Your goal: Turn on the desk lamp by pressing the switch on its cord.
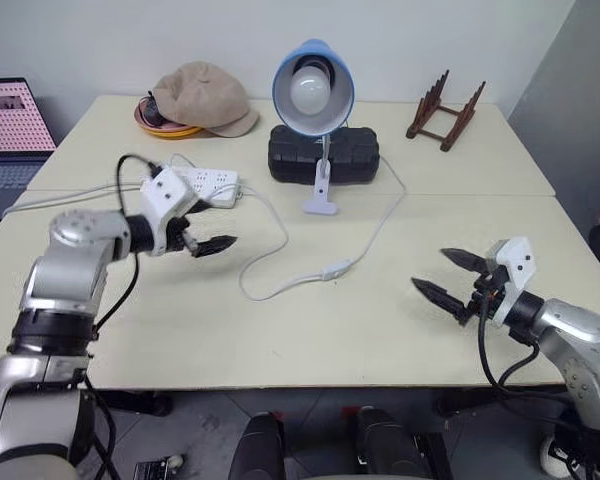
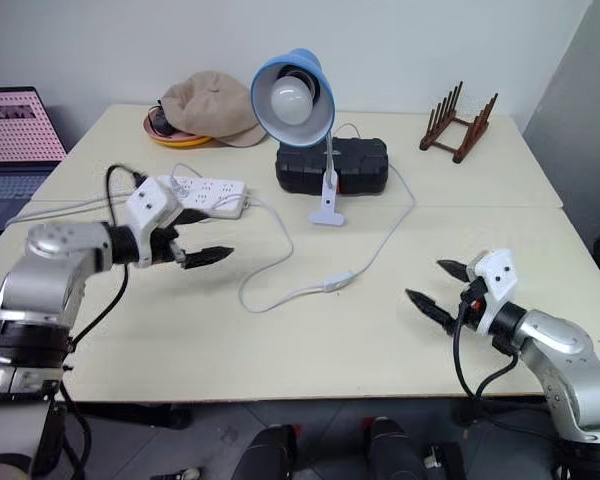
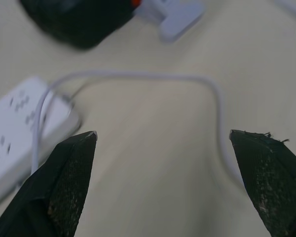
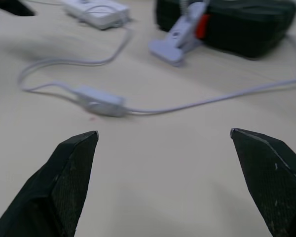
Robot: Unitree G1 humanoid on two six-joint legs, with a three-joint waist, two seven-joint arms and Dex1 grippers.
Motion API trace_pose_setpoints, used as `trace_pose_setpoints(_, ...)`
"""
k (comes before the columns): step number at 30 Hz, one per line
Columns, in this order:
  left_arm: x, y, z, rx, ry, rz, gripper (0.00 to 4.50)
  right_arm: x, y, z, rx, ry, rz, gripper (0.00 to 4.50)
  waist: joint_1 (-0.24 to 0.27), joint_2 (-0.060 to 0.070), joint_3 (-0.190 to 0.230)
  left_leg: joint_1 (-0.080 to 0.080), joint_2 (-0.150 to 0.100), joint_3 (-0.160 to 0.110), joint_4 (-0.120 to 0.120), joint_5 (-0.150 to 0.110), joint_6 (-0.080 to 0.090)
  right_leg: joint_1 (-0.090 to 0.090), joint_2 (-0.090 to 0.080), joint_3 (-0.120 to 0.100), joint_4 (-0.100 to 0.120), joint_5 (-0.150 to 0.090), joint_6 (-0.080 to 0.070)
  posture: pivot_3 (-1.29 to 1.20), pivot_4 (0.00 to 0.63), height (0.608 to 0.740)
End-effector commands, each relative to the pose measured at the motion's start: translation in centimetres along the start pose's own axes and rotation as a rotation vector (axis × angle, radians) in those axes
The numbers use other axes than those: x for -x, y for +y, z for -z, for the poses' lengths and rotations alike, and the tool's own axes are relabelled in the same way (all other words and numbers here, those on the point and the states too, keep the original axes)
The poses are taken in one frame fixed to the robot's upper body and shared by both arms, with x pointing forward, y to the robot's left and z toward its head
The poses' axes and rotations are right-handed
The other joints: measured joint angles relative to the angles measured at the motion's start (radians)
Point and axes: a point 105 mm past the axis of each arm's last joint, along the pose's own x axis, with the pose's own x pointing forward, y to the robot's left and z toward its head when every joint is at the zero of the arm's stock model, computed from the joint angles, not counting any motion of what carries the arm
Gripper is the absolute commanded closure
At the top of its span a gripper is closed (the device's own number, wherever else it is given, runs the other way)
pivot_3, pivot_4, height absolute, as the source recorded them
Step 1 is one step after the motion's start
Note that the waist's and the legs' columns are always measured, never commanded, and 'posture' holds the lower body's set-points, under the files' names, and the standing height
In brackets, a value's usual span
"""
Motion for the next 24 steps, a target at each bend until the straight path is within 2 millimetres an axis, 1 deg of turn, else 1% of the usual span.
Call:
trace_pose_setpoints(1, -3.4, -3.5, -2.8, -0.091, -0.021, 0.217, 0.02, -0.2, 2.1, -0.2, 0.032, 0.033, -0.091, 0.0, 0.001, 0.0, 0.0, 0.0, 0.0, 0.0, 0.0, 0.0, 0.0, 0.0, 0.0, 0.0, 0.0, 0.0, 0.0, 0.0, 0.15, 0.74)
trace_pose_setpoints(2, -4.2, -4.2, -3.2, -0.114, -0.024, 0.248, 0.02, -0.4, 2.1, -0.1, 0.036, 0.034, -0.082, 0.0, 0.003, 0.0, 0.0, 0.0, 0.0, 0.0, 0.0, 0.0, 0.0, 0.0, 0.0, 0.0, 0.0, 0.0, 0.0, 0.0, 0.15, 0.74)
trace_pose_setpoints(5, -6.4, -5.3, -2.3, -0.189, 0.011, 0.289, 0.02, -0.6, 2.2, 0.1, 0.017, 0.014, -0.033, 0.0, 0.002, -0.001, 0.0, -0.001, 0.0, 0.0, 0.001, 0.0, 0.0, -0.001, 0.0, 0.0, 0.0, 0.0, 0.0, 0.0, 0.15, 0.74)
trace_pose_setpoints(7, -7.6, -5.5, -1.7, -0.225, 0.03, 0.291, 0.02, -0.6, 2.5, 0.4, 0.009, 0.017, -0.017, 0.0, -0.001, 0.0, 0.0, -0.001, 0.0, 0.0, 0.001, 0.0, 0.0, -0.001, 0.0, 0.0, 0.0, 0.0, 0.0, 0.0, 0.15, 0.74)
trace_pose_setpoints(10, -8.8, -6.2, -1.5, -0.245, 0.027, 0.323, 0.02, -0.3, 2.8, 0.7, 0.008, 0.021, 0.013, 0.0, -0.003, 0.0, 0.0, -0.001, 0.0, -0.001, 0.0, 0.0, 0.0, -0.002, 0.001, 0.0, 0.001, 0.0, 0.0, 0.0, 0.15, 0.74)
trace_pose_setpoints(13, -9.7, -6.8, -1.6, -0.258, 0.02, 0.35, 0.02, 0.1, 2.8, 0.8, 0.002, 0.02, 0.044, 0.0, 0.0, 0.0, 0.0, -0.002, 0.0, -0.001, 0.0, 0.0, 0.0, -0.003, 0.001, 0.0, 0.001, 0.0, 0.0, 0.0, 0.15, 0.74)
trace_pose_setpoints(15, -10.2, -6.8, -1.7, -0.28, 0.017, 0.35, 0.02, 0.4, 2.9, 0.8, 0.0, 0.023, 0.061, 0.0, 0.001, 0.0, 0.0, -0.002, 0.0, 0.0, 0.001, 0.0, 0.0, -0.003, 0.001, 0.0, 0.001, 0.0, 0.0, 0.0, 0.15, 0.74)
trace_pose_setpoints(19, -11.4, -6.9, -2.0, -0.272, -0.009, 0.34, 0.02, 0.7, 3.2, 0.9, -0.008, 0.024, 0.084, 0.0, 0.002, 0.0, 0.0, -0.002, 0.0, -0.001, 0.001, 0.0, 0.0, -0.002, 0.001, 0.0, 0.001, 0.0, 0.0, 0.0, 0.15, 0.74)
trace_pose_setpoints(24, -12.1, -7.1, -1.8, -0.293, -0.005, 0.36, 0.02, 0.9, 3.4, 1.0, -0.015, 0.025, 0.102, 0.0, -0.001, 0.0, 0.0, -0.002, 0.0, -0.001, 0.001, 0.0, 0.0, -0.002, 0.001, 0.0, 0.001, 0.0, 0.0, 0.0, 0.15, 0.74)
